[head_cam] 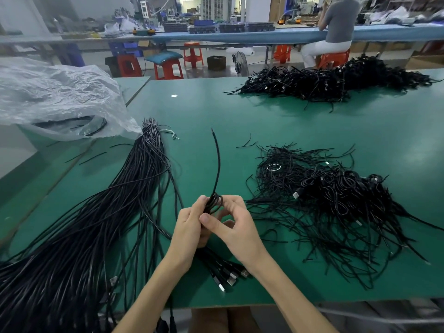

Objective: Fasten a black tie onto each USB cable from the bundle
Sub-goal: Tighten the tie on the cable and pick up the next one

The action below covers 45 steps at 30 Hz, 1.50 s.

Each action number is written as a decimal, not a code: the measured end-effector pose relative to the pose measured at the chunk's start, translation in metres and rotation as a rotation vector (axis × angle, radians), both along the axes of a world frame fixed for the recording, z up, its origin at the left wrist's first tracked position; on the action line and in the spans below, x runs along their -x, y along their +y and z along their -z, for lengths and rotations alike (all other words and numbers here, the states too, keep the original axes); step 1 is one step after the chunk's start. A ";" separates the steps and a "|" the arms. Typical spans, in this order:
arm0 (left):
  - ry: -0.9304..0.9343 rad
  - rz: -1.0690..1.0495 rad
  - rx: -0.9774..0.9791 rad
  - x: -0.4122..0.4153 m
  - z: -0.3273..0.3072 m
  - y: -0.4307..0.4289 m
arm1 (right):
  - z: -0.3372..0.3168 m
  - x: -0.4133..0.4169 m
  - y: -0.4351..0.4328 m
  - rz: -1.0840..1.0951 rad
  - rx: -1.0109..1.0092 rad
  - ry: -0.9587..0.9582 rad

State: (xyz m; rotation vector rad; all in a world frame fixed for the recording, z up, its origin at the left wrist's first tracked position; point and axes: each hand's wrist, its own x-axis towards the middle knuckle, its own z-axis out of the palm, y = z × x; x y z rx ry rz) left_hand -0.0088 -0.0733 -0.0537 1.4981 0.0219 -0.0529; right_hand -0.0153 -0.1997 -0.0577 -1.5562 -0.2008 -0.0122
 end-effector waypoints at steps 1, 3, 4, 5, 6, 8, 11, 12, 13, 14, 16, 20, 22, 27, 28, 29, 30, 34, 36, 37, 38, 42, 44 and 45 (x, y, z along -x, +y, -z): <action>0.007 -0.019 0.013 0.000 0.000 0.000 | 0.001 0.000 0.001 0.014 0.012 -0.011; 0.012 -0.040 0.008 -0.001 0.001 0.000 | 0.002 0.000 0.002 0.037 0.037 -0.044; 0.012 -0.048 -0.001 -0.001 0.001 0.000 | 0.002 0.000 0.002 0.042 0.056 -0.070; 0.011 -0.056 -0.008 -0.002 0.001 0.000 | 0.001 0.000 0.003 0.045 0.077 -0.096; 0.008 -0.061 -0.015 -0.002 0.001 0.000 | 0.001 0.000 0.003 0.045 0.096 -0.114; -0.010 -0.066 -0.035 -0.001 0.001 -0.001 | 0.001 0.001 0.004 0.041 0.120 -0.122; -0.026 -0.069 -0.074 0.000 0.001 -0.002 | 0.002 0.002 0.005 0.063 0.181 -0.139; -0.030 -0.068 -0.088 0.000 0.000 -0.002 | 0.003 0.003 0.005 0.080 0.208 -0.158; -0.035 -0.072 -0.096 0.000 0.000 -0.002 | 0.003 0.004 0.005 0.098 0.235 -0.177; -0.041 -0.078 -0.100 0.000 0.000 -0.002 | 0.002 0.005 0.006 0.116 0.260 -0.193; -0.075 -0.087 -0.105 0.000 0.000 -0.003 | 0.002 0.006 0.007 0.137 0.305 -0.218; -0.106 -0.085 -0.080 0.001 0.000 -0.005 | 0.004 0.006 0.007 0.157 0.311 -0.216; -0.111 -0.082 -0.098 0.001 -0.001 -0.006 | 0.004 0.005 0.006 0.178 0.313 -0.204; -0.115 -0.115 -0.157 -0.001 0.004 -0.005 | 0.007 0.006 0.006 0.186 0.280 -0.154; -0.126 -0.122 -0.183 -0.002 0.005 -0.005 | 0.007 0.006 0.006 0.186 0.263 -0.143; -0.139 -0.128 -0.208 -0.002 0.007 -0.005 | 0.008 0.006 0.006 0.189 0.248 -0.132; -0.151 -0.133 -0.232 -0.002 0.009 -0.006 | 0.009 0.006 0.006 0.193 0.236 -0.123; -0.175 -0.136 -0.287 0.000 0.010 -0.007 | 0.011 0.004 0.005 0.210 0.201 -0.047; -0.179 -0.148 -0.296 0.000 0.009 -0.006 | 0.012 0.004 0.006 0.194 0.267 -0.027; -0.180 -0.159 -0.296 0.000 0.008 -0.006 | 0.012 0.005 0.007 0.182 0.336 -0.048; -0.177 -0.171 -0.292 0.000 0.007 -0.005 | 0.012 0.006 0.009 0.169 0.410 -0.088; -0.140 -0.207 -0.229 0.000 0.005 -0.001 | 0.007 0.011 0.012 0.088 0.459 -0.242; -0.129 -0.208 -0.193 0.000 0.006 0.000 | 0.005 0.010 0.009 0.028 0.372 -0.265; -0.124 -0.197 -0.186 0.000 0.007 0.000 | 0.004 0.009 0.007 0.020 0.342 -0.273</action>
